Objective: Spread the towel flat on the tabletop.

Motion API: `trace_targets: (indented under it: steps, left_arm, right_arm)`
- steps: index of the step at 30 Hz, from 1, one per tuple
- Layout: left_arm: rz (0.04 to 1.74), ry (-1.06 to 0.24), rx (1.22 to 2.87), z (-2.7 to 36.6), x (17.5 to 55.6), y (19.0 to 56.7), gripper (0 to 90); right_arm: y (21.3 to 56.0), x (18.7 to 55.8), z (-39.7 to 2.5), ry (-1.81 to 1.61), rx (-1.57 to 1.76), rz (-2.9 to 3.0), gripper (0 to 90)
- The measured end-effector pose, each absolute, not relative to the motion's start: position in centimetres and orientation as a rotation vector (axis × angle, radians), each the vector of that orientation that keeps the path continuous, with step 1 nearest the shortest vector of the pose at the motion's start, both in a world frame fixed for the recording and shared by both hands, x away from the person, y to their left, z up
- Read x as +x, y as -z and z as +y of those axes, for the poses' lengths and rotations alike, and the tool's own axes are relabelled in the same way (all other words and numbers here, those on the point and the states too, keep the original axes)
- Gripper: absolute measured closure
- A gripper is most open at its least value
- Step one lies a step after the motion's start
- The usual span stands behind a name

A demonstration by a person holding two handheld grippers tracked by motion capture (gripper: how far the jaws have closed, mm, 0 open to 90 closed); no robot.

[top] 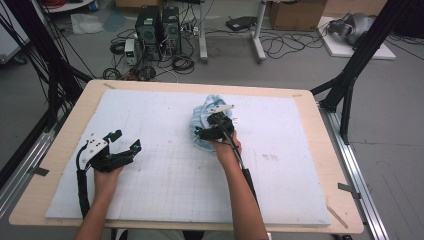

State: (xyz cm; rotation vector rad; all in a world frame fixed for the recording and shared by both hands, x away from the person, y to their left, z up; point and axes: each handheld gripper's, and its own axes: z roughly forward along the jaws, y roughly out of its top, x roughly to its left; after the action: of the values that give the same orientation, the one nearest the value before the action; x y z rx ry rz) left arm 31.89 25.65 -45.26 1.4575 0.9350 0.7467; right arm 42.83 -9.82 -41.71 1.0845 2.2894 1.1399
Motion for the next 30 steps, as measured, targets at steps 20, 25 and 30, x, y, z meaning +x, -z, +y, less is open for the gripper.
trace_targets:
  steps: [20, 25, 30]
  left_arm:
    - [0.934, -0.746, 1.453, 25.7, 31.9, 45.3, 17.1]
    - [0.934, -0.745, 1.452, 25.7, 31.9, 45.3, 17.1]
    - [0.934, -0.744, 1.450, 25.7, 31.9, 45.3, 17.2]
  right_arm:
    - [40.3, 40.8, -11.6, -1.331, 1.004, 2.290, 79.4]
    - [38.8, 39.0, -11.6, -1.447, 0.897, 2.313, 79.7]
    - [38.2, 37.1, -11.8, -1.467, 0.810, 2.356, 79.8]
